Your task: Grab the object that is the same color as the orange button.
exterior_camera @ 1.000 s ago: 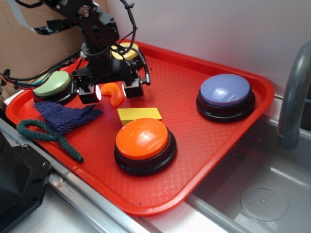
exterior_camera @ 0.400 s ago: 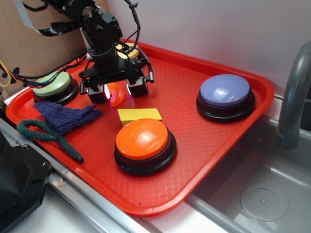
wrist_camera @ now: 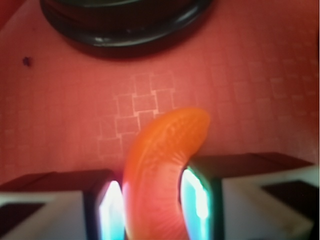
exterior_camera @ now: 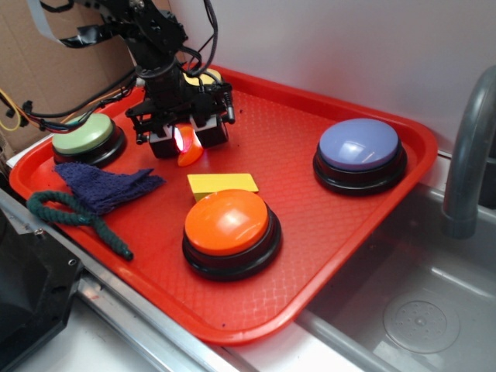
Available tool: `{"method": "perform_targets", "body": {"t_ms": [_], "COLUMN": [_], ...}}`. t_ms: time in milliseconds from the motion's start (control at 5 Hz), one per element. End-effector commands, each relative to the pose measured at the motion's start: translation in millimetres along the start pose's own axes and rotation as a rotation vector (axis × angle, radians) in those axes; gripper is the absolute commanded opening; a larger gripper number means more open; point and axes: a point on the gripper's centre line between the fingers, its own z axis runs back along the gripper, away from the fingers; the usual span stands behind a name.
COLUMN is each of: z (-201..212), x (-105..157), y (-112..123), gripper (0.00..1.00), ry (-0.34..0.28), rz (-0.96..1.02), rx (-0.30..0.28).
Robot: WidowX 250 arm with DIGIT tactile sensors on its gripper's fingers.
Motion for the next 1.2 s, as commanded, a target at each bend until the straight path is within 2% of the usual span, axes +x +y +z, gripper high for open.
{"method": "perform_targets", "body": {"t_ms": [0, 200, 400, 600, 800, 1000], "z": [21.3, 43.1, 76.7, 118.8, 152.2, 169.0], "x": [2.5, 3.8, 3.0, 4.6, 2.3, -2.8], "y": [1.4, -1.8, -8.3, -14.2, -14.4, -13.0], "gripper": [0.00, 0.00, 0.00, 0.00, 0.00, 0.00], "ry": [-0.041, -0.051, 0.008, 0.094, 0.100, 0.078], "rz": [-0.029, -0.065, -0.115, -0.207, -0.373, -0.454], "rx": [0.027, 0.022, -0.016, -0.033, -0.024, -0.027]}}
